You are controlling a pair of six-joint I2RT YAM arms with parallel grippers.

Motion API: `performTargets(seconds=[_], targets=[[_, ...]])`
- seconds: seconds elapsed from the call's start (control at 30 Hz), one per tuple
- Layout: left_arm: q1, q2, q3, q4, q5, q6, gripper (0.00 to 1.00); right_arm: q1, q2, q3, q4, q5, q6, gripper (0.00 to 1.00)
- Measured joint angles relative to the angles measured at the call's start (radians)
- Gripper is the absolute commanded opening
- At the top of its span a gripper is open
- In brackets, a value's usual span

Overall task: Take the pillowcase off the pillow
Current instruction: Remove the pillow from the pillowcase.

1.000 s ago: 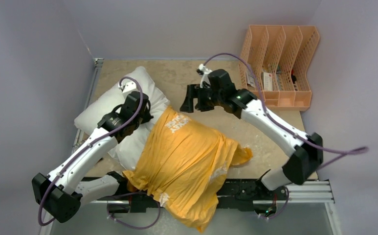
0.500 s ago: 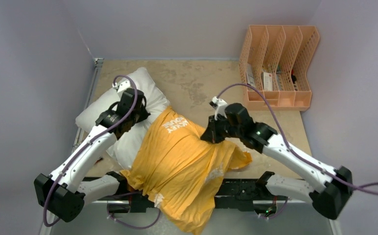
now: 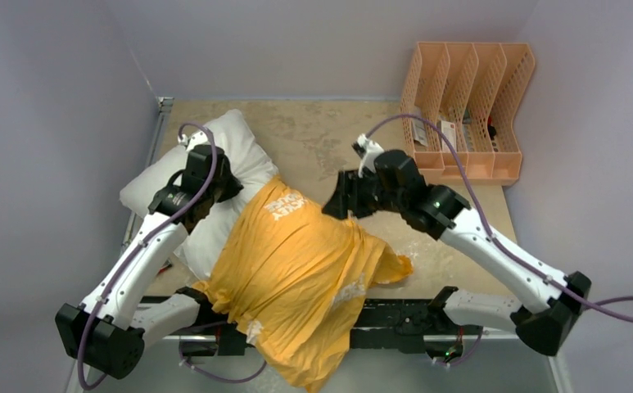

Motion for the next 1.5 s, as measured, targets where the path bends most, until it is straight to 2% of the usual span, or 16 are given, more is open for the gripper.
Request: performTargets(seconds=[0.1, 0.23, 0.33, 0.4, 0.6, 0.67, 0.77, 0.8, 0.93, 1.07, 1.1, 1.13, 1.17, 1.2, 1.37, 1.5], targets=[[-0.010, -0.028, -0.009, -0.001, -0.001, 0.009, 0.00, 0.000, 0.153, 0.195, 0.057, 0.032, 0.025, 0.58], [-0.018, -0.050, -0.017, 0.000, -0.005, 0.014, 0.00, 0.025, 0.359, 0.392, 0.103, 0.058, 0.083, 0.61], [-0.020, -0.053, -0.021, 0.006, -0.008, 0.014, 0.00, 0.096, 0.533, 0.521, 0.094, 0.127, 0.153, 0.69], [-0.024, -0.054, -0.022, 0.008, -0.013, 0.014, 0.00, 0.145, 0.629, 0.589, 0.069, 0.167, 0.192, 0.69], [-0.033, -0.058, -0.022, 0.005, -0.039, 0.013, 0.00, 0.215, 0.837, 0.786, -0.088, 0.307, 0.287, 0.50], [-0.037, -0.058, -0.022, 0.002, -0.058, 0.006, 0.00, 0.215, 0.803, 0.743, -0.104, 0.362, 0.324, 0.38], [-0.044, -0.057, -0.022, -0.003, -0.088, -0.008, 0.00, 0.218, 0.650, 0.549, -0.092, 0.411, 0.364, 0.06], [-0.046, -0.056, -0.021, -0.004, -0.093, -0.013, 0.00, 0.219, 0.581, 0.465, -0.068, 0.415, 0.373, 0.00], [-0.052, -0.029, 0.000, -0.016, -0.111, -0.027, 0.00, 0.224, 0.349, 0.204, -0.021, 0.368, 0.377, 0.00], [-0.053, 0.008, 0.041, -0.047, -0.119, -0.040, 0.00, 0.225, 0.222, 0.048, -0.027, 0.340, 0.381, 0.00], [-0.053, 0.013, 0.049, -0.053, -0.117, -0.039, 0.00, 0.225, 0.196, 0.013, -0.028, 0.339, 0.387, 0.11], [-0.053, 0.016, 0.053, -0.055, -0.114, -0.039, 0.00, 0.225, 0.171, -0.014, -0.031, 0.339, 0.391, 0.30], [-0.053, 0.016, 0.053, -0.055, -0.110, -0.038, 0.00, 0.224, 0.148, -0.030, -0.039, 0.338, 0.397, 0.42], [-0.053, 0.015, 0.053, -0.055, -0.106, -0.037, 0.00, 0.224, 0.133, -0.031, -0.053, 0.343, 0.402, 0.48], [-0.048, -0.016, 0.031, -0.040, -0.099, -0.038, 0.00, 0.229, 0.158, 0.132, -0.143, 0.373, 0.401, 0.63], [-0.043, -0.058, 0.011, -0.039, -0.100, -0.038, 0.00, 0.233, 0.311, 0.394, -0.155, 0.396, 0.407, 0.65]])
